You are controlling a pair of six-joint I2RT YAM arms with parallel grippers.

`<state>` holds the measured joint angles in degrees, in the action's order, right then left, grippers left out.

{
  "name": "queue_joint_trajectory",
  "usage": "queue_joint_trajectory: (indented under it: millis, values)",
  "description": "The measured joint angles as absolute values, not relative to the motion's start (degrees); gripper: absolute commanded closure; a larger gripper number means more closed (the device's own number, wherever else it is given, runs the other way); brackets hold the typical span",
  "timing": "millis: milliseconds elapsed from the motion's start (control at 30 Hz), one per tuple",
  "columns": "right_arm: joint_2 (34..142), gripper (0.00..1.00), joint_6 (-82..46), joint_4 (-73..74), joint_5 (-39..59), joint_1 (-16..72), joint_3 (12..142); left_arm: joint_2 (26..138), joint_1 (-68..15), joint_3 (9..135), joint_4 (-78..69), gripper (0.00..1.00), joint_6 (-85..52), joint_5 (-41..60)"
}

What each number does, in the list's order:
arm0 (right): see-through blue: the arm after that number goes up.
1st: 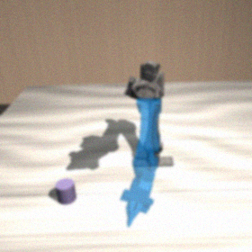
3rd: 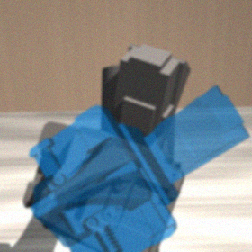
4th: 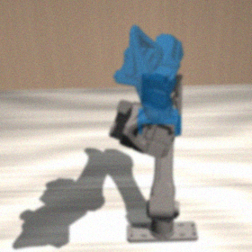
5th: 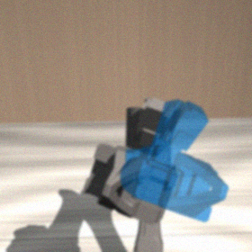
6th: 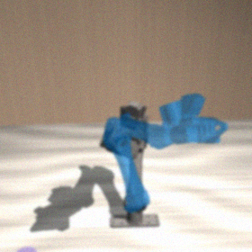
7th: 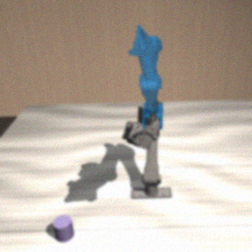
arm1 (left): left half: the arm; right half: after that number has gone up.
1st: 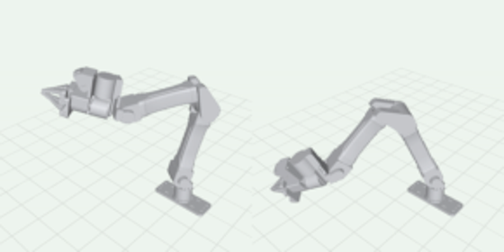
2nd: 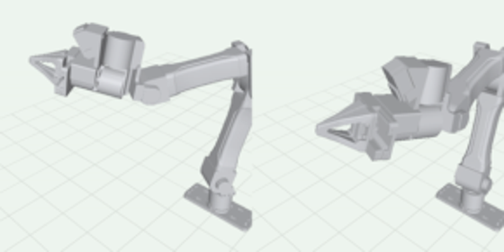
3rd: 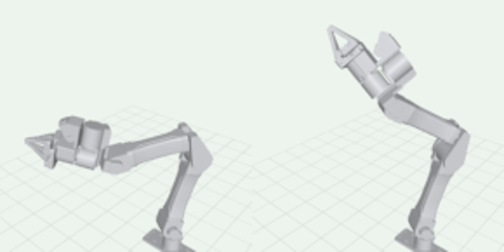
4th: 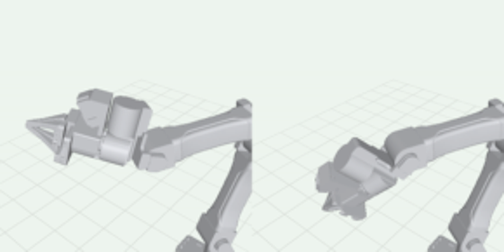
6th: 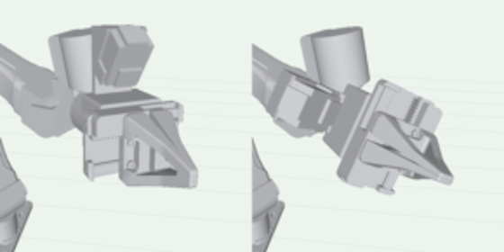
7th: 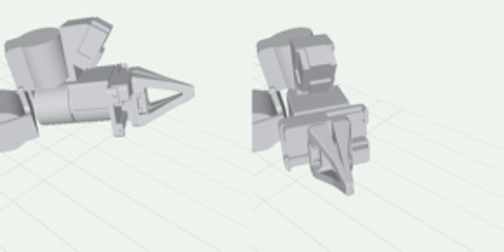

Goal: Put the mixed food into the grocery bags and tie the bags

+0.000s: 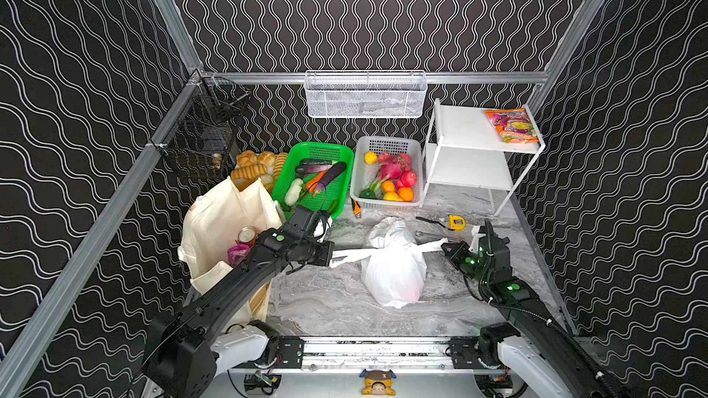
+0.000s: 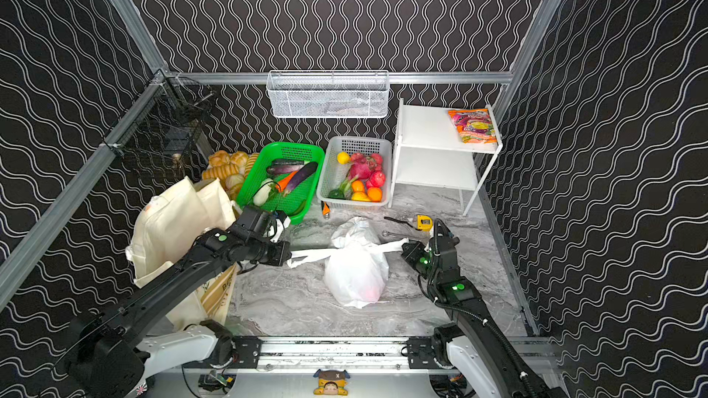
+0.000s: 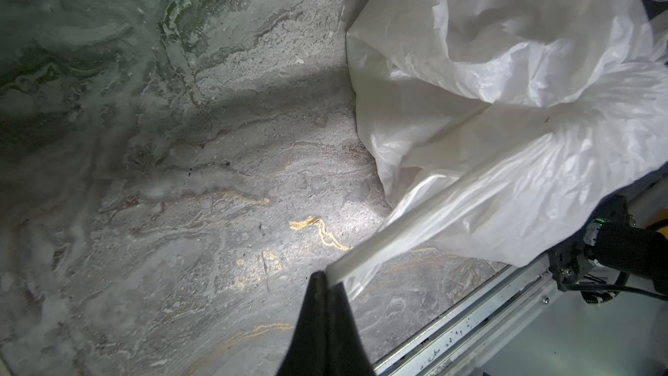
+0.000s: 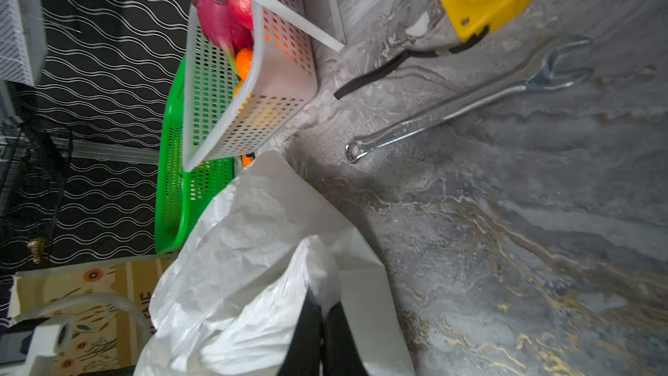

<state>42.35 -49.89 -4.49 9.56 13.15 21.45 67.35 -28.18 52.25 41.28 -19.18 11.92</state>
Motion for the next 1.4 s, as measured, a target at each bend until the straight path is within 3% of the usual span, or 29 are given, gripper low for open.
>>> queue_joint_trajectory:
  millis: [100, 267, 400, 567, 600, 667, 700, 933, 1233, 1267, 1333, 1400]
  values:
    - [40.34, 0.47, -50.13, -0.64, 12.36, 12.88, 21.10, 67.79, -28.10, 53.01, 41.67, 1.00, -18.59, 12.05]
    - [40.56, 0.25, -55.81, 7.92, 20.23, 12.75, 18.46, 67.96, -28.03, 53.12, 41.65, 1.00, -17.96, 13.85]
    - [44.45, 0.23, -62.65, 15.20, 22.13, 12.75, 14.37, 67.96, -28.03, 52.82, 41.52, 1.00, -17.96, 15.27]
    - [52.21, 0.40, -68.40, 21.89, 21.71, 12.80, 14.24, 67.96, -28.03, 52.71, 41.30, 1.00, -17.96, 15.57]
    - [53.76, 0.51, -68.86, 23.18, 21.65, 12.82, 14.83, 67.96, -28.03, 52.51, 41.06, 1.00, -17.98, 15.68]
    - [55.83, 0.90, -70.08, 25.67, 21.63, 12.86, 15.62, 68.01, -28.03, 52.16, 40.86, 1.00, -18.02, 15.81]
    - [56.53, 1.00, -70.57, 26.00, 21.21, 12.86, 16.05, 67.99, -28.03, 51.94, 40.66, 1.00, -18.20, 15.84]
    - [56.05, 1.00, -65.91, 16.47, 11.20, 12.32, 20.14, 65.93, -28.03, 49.95, 40.40, 1.00, -21.58, 10.55]
    - [57.76, 1.00, -60.27, 9.08, 8.16, 8.60, 17.47, 66.87, -27.92, 49.91, 43.92, 1.00, -23.92, 2.24]
    - [56.82, 0.99, -59.92, 9.15, 9.17, 8.60, 17.47, 67.24, -28.03, 50.41, 43.77, 1.00, -23.75, 2.50]
    - [54.37, 0.70, -58.87, 9.19, 9.87, 8.56, 17.50, 67.85, -28.03, 51.35, 43.38, 1.00, -23.27, 4.12]
    - [51.13, 0.51, -57.63, 9.21, 11.66, 8.51, 17.78, 68.51, -28.03, 52.58, 43.24, 1.00, -22.15, 6.28]
